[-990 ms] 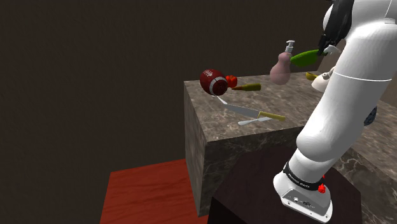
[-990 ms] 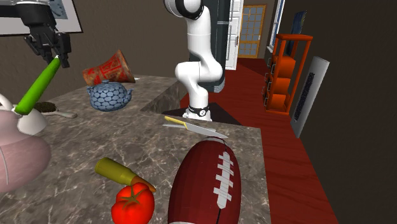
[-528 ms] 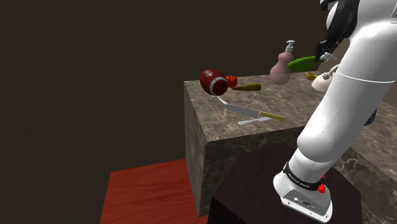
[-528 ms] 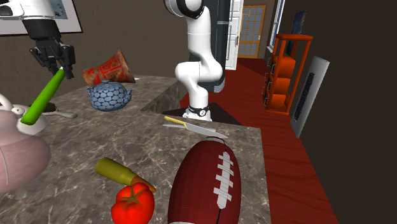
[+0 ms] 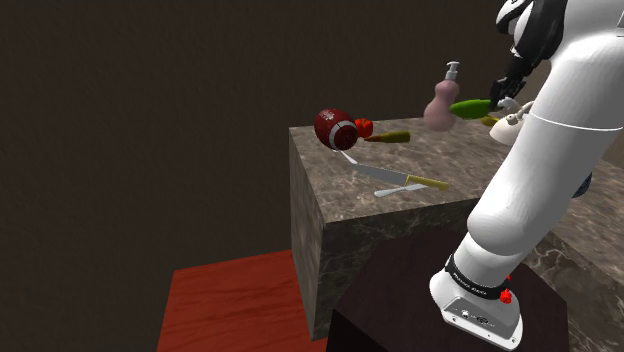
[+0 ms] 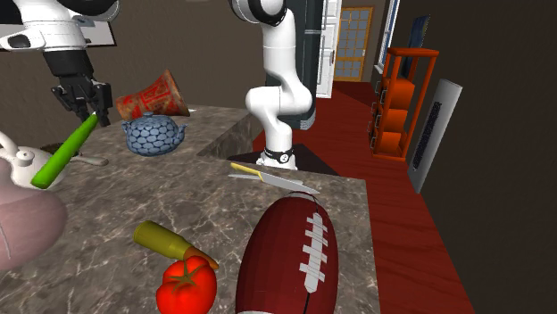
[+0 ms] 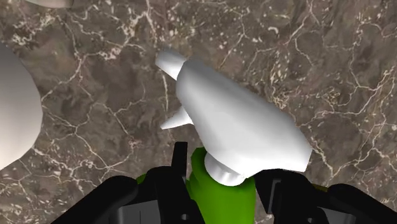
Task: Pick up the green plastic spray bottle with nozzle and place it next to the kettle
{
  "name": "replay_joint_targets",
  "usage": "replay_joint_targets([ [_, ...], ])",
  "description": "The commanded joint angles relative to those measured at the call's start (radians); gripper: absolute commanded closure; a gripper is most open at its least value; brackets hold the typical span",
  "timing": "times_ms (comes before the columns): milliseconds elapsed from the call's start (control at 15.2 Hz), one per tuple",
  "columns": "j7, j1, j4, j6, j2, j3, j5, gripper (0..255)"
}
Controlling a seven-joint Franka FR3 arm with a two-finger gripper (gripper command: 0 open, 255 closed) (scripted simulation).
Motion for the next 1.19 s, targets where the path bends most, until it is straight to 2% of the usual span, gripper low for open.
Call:
replay_joint_targets([
  [0, -0.004, 0.000, -0.023, 0.027, 0.006, 0.002, 0.007, 255],
  [528, -0.034, -0.008, -0.112, 0.126, 0.037, 0.008, 0.040, 255],
  [1122, -0.088, -0.035, -0.192, 0.229, 0.098, 0.028, 0.108, 255],
])
